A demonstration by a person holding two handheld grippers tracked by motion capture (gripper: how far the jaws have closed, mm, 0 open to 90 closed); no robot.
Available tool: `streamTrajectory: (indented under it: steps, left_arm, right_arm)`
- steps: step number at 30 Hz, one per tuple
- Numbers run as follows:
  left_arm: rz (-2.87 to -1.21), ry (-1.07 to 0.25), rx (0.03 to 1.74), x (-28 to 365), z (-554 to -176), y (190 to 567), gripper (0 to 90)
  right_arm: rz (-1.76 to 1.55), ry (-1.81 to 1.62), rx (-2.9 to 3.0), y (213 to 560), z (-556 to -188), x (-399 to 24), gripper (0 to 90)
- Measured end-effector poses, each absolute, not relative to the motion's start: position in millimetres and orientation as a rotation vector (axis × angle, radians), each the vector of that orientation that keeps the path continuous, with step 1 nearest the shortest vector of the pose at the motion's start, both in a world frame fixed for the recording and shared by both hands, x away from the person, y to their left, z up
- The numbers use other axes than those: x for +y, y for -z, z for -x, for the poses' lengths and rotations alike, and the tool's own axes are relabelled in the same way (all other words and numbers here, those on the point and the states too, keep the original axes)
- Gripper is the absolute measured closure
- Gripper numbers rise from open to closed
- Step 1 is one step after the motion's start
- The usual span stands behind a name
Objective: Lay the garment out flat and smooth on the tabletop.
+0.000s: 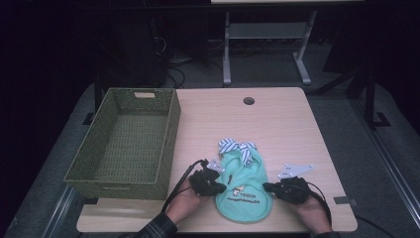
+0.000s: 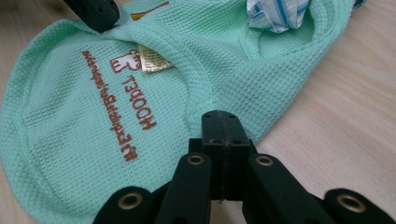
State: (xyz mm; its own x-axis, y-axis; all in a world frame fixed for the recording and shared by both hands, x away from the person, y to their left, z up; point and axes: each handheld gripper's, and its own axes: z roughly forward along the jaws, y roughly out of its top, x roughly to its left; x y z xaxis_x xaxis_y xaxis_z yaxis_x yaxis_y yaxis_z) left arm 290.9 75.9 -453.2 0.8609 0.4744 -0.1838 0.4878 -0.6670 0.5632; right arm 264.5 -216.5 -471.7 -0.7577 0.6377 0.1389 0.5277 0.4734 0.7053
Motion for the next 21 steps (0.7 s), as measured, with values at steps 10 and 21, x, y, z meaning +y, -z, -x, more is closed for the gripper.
streamTrajectory:
  steps: [10, 21]
  left_arm:
    - [-2.348, -0.011, 0.695, 82.7, -299.4, 448.3, 63.8]
    - [-2.269, -0.077, 0.670, 96.8, -320.3, 445.2, 52.6]
  right_arm:
    - [-1.032, -1.214, 2.533, 462.1, -274.0, -221.5, 71.3]
    - [-1.047, -1.231, 2.507, 452.7, -295.5, -223.6, 61.1]
